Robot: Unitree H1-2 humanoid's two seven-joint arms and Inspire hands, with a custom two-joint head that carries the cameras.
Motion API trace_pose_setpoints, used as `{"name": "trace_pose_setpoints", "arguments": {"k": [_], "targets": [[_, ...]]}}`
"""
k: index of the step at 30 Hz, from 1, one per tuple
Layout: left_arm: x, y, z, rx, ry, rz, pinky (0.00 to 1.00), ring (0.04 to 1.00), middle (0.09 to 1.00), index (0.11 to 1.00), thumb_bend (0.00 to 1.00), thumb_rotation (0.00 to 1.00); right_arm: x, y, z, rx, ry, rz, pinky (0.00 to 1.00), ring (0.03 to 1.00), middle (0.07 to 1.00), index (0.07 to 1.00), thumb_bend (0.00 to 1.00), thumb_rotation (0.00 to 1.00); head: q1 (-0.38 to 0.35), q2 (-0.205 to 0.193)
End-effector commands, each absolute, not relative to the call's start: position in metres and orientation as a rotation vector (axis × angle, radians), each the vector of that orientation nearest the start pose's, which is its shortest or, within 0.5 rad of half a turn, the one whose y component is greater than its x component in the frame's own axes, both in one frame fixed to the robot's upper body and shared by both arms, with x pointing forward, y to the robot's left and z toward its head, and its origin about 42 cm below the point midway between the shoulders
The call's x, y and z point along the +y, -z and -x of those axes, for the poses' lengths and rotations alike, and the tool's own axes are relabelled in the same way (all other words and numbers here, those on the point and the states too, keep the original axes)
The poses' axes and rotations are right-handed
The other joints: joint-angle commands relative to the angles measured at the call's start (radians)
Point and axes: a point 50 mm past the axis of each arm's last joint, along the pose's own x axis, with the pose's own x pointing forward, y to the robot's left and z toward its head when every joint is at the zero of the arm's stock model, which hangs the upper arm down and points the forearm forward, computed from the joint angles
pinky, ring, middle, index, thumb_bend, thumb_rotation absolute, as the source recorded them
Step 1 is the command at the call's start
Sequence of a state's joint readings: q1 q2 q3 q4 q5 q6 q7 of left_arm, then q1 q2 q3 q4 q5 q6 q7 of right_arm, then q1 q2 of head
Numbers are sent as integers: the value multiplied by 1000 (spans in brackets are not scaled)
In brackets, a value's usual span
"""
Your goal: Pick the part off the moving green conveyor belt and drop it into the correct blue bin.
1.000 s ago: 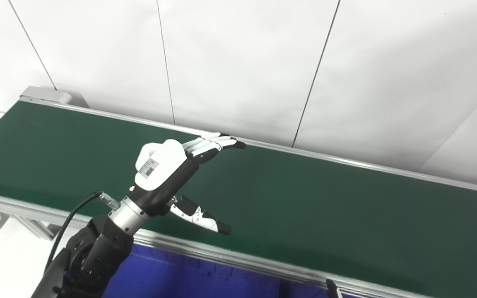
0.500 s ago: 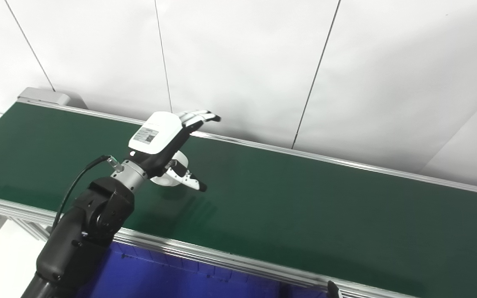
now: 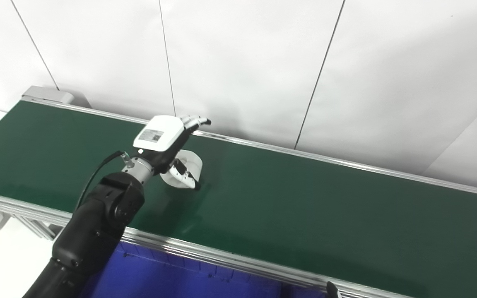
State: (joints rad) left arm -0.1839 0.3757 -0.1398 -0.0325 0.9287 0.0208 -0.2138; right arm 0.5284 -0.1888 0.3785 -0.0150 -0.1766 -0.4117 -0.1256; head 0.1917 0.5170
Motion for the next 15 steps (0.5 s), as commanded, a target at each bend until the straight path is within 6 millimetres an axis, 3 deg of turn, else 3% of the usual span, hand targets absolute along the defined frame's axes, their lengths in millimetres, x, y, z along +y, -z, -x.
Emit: {"name": "trace_pose_setpoints", "arguments": {"k": [1, 10, 15], "targets": [[284, -172, -352, -109, 208, -1360, 765, 897, 903, 855, 1000, 206, -187, -40, -70, 11, -244, 157, 1000, 981, 994, 1000, 954, 1000, 0, 2], [288, -155, -363, -39, 269, -1373, 753, 884, 894, 853, 1000, 203, -184, -43, -69, 6, -247, 144, 1000, 969, 987, 998, 966, 1000, -5, 10], [286, -153, -371, -50, 308, -1398, 776, 854, 844, 835, 1000, 185, -182, -44, -68, 3, -246, 147, 1000, 964, 986, 1000, 958, 1000, -8, 14]]}}
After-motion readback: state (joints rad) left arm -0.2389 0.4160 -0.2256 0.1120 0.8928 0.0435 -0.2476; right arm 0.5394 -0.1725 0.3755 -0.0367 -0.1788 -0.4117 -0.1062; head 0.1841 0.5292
